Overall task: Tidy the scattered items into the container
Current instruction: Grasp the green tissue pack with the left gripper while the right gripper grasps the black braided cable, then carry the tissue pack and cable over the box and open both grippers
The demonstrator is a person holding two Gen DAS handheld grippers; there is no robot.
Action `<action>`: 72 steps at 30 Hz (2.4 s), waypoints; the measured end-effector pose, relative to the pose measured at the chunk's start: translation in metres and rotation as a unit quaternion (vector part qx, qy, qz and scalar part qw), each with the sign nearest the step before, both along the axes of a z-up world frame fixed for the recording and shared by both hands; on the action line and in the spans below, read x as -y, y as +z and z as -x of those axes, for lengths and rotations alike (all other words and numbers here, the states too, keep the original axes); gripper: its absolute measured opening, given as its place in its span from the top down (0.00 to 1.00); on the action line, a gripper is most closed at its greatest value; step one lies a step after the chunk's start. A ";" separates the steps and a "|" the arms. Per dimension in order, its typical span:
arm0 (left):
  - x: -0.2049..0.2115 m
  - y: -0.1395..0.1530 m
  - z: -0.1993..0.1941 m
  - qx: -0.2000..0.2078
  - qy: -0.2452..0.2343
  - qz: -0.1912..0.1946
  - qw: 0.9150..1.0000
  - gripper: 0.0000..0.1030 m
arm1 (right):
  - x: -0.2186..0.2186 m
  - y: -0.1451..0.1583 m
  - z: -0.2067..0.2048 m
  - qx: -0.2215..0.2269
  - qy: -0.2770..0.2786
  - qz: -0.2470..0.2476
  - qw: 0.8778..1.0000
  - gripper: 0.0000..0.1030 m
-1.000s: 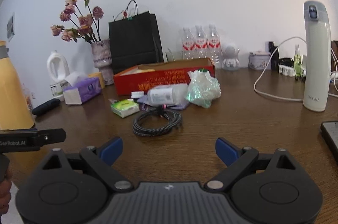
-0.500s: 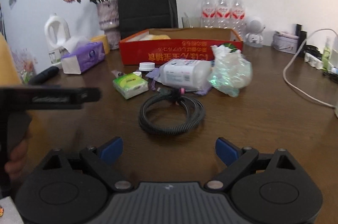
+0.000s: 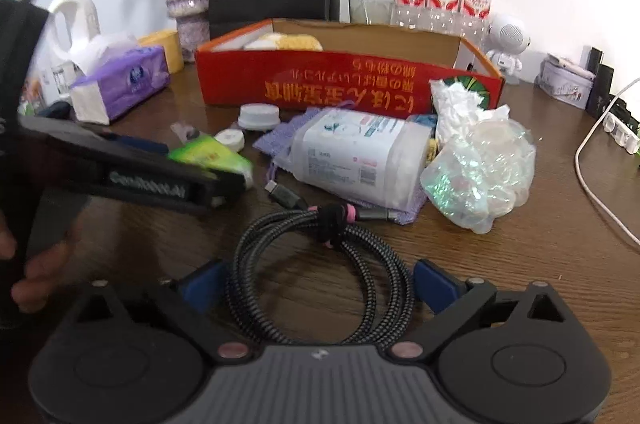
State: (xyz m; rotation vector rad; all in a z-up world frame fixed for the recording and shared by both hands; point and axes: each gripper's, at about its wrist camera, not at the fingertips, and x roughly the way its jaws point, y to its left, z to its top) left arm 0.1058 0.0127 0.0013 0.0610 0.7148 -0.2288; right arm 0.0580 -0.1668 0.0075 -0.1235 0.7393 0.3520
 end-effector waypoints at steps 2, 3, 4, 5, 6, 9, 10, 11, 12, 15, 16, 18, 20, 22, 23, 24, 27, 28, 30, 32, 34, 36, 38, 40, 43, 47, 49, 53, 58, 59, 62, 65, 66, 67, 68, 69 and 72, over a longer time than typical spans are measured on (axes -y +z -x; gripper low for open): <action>0.000 0.001 0.002 0.004 -0.001 -0.001 1.000 0.31 | -0.002 0.001 -0.004 -0.004 0.000 -0.001 1.000 0.02; 0.000 0.002 0.004 0.006 -0.003 0.000 1.000 0.35 | -0.002 0.002 -0.005 -0.006 0.002 -0.005 1.000 0.02; 0.001 0.002 0.004 0.006 -0.003 0.001 1.000 0.36 | -0.002 0.003 -0.008 -0.008 0.003 -0.009 1.000 0.02; 0.001 0.002 0.005 0.006 -0.002 0.003 1.000 0.36 | -0.002 0.003 -0.009 -0.011 0.004 -0.011 1.000 0.02; 0.001 0.003 0.006 0.007 -0.002 0.002 1.000 0.37 | -0.003 0.003 -0.010 -0.012 0.005 -0.011 1.000 0.04; 0.000 0.004 0.012 0.007 0.006 0.008 1.000 0.37 | -0.007 0.002 -0.008 -0.005 0.004 0.001 1.000 0.08; 0.000 0.005 0.016 0.008 0.010 0.010 1.000 0.37 | -0.007 0.002 -0.006 -0.003 0.005 0.001 1.000 0.08; 0.000 0.007 0.021 0.010 0.013 0.013 1.000 0.37 | -0.008 0.002 -0.005 -0.002 0.006 0.002 1.000 0.09; -0.001 0.008 0.026 0.012 0.015 0.017 1.000 0.37 | -0.008 0.002 -0.004 0.000 0.008 0.003 1.000 0.09; -0.001 0.011 0.039 0.017 0.023 0.024 0.999 0.37 | -0.009 0.003 0.000 -0.001 0.018 0.007 1.000 0.12; -0.002 0.012 0.044 0.018 0.025 0.026 0.999 0.37 | -0.010 0.004 0.002 -0.002 0.023 0.009 1.000 0.13; -0.003 0.014 0.053 0.019 0.031 0.031 0.999 0.37 | -0.011 0.004 0.005 -0.003 0.034 0.008 0.999 0.14; -0.005 0.015 0.063 0.019 0.038 0.035 0.998 0.37 | -0.012 0.005 0.010 -0.003 0.039 0.008 0.999 0.17; -0.007 0.017 0.074 0.021 0.048 0.039 0.998 0.37 | -0.014 0.007 0.019 -0.004 0.048 0.008 0.999 0.21; -0.008 0.018 0.080 0.022 0.052 0.041 0.998 0.37 | -0.014 0.007 0.026 0.000 0.050 0.009 0.999 0.21; -0.009 0.019 0.087 0.024 0.056 0.043 0.997 0.37 | -0.014 0.006 0.032 0.005 0.050 0.010 0.999 0.21; -0.008 0.024 0.114 0.045 0.071 0.035 0.996 0.37 | -0.009 0.009 0.056 0.025 0.040 0.001 0.999 0.21; -0.006 0.026 0.125 0.060 0.074 0.030 0.995 0.37 | -0.005 0.012 0.065 0.034 0.036 -0.004 0.999 0.21; -0.001 0.031 0.147 0.086 0.073 0.028 0.993 0.37 | 0.002 0.019 0.083 0.055 0.026 -0.018 0.998 0.21; 0.005 0.036 0.169 0.110 0.071 0.033 0.991 0.37 | 0.011 0.028 0.101 0.084 0.017 -0.033 0.996 0.20; 0.010 0.042 0.191 0.134 0.076 0.043 0.987 0.37 | 0.019 0.036 0.121 0.118 0.012 -0.040 0.992 0.20; 0.015 0.048 0.212 0.156 0.076 0.042 0.984 0.37 | 0.027 0.040 0.144 0.148 0.007 -0.048 0.988 0.20; 0.021 0.051 0.237 0.181 0.087 0.031 0.979 0.37 | 0.040 0.042 0.163 0.166 -0.007 -0.060 0.984 0.20; 0.024 0.052 0.258 0.204 0.090 0.026 0.974 0.37 | 0.055 0.042 0.182 0.186 -0.020 -0.080 0.979 0.20; 0.028 0.049 0.278 0.240 0.081 0.025 0.967 0.37 | 0.069 0.040 0.202 0.209 -0.033 -0.089 0.973 0.20; 0.032 0.046 0.271 0.241 0.074 0.032 0.967 0.37 | 0.076 0.038 0.201 0.211 -0.039 -0.096 0.972 0.20; 0.032 0.047 0.258 0.234 0.076 0.037 0.969 0.37 | 0.075 0.040 0.191 0.212 -0.040 -0.094 0.972 0.20; 0.029 0.060 0.221 0.225 0.085 0.054 0.969 0.37 | 0.074 0.052 0.156 0.201 -0.040 -0.107 0.973 0.20; 0.036 0.083 0.144 0.231 0.080 0.055 0.968 0.37 | 0.071 0.080 0.079 0.201 -0.038 -0.110 0.973 0.20; 0.039 0.089 0.121 0.232 0.080 0.052 0.968 0.37 | 0.070 0.086 0.057 0.198 -0.039 -0.111 0.973 0.20; 0.044 0.107 0.041 0.214 0.076 0.056 0.972 0.37 | 0.068 0.105 -0.026 0.183 -0.045 -0.115 0.975 0.20; 0.048 0.115 -0.053 0.165 0.090 0.056 0.981 0.37 | 0.063 0.116 -0.118 0.139 -0.046 -0.103 0.984 0.20; 0.052 0.114 -0.086 0.142 0.088 0.044 0.985 0.37 | 0.061 0.117 -0.153 0.111 -0.040 -0.100 0.988 0.20; 0.056 0.110 -0.118 0.120 0.095 0.033 0.988 0.37 | 0.060 0.117 -0.184 0.083 -0.038 -0.104 0.990 0.20; 0.061 0.106 -0.147 0.100 0.104 0.019 0.989 0.37 | 0.061 0.117 -0.212 0.057 -0.037 -0.110 0.992 0.20; 0.066 0.101 -0.176 0.079 0.105 0.009 0.991 0.37 | 0.061 0.116 -0.239 0.032 -0.036 -0.111 0.993 0.20; 0.063 0.088 -0.241 0.000 0.119 0.036 0.992 0.37 | 0.051 0.110 -0.305 -0.010 -0.037 -0.073 0.997 0.20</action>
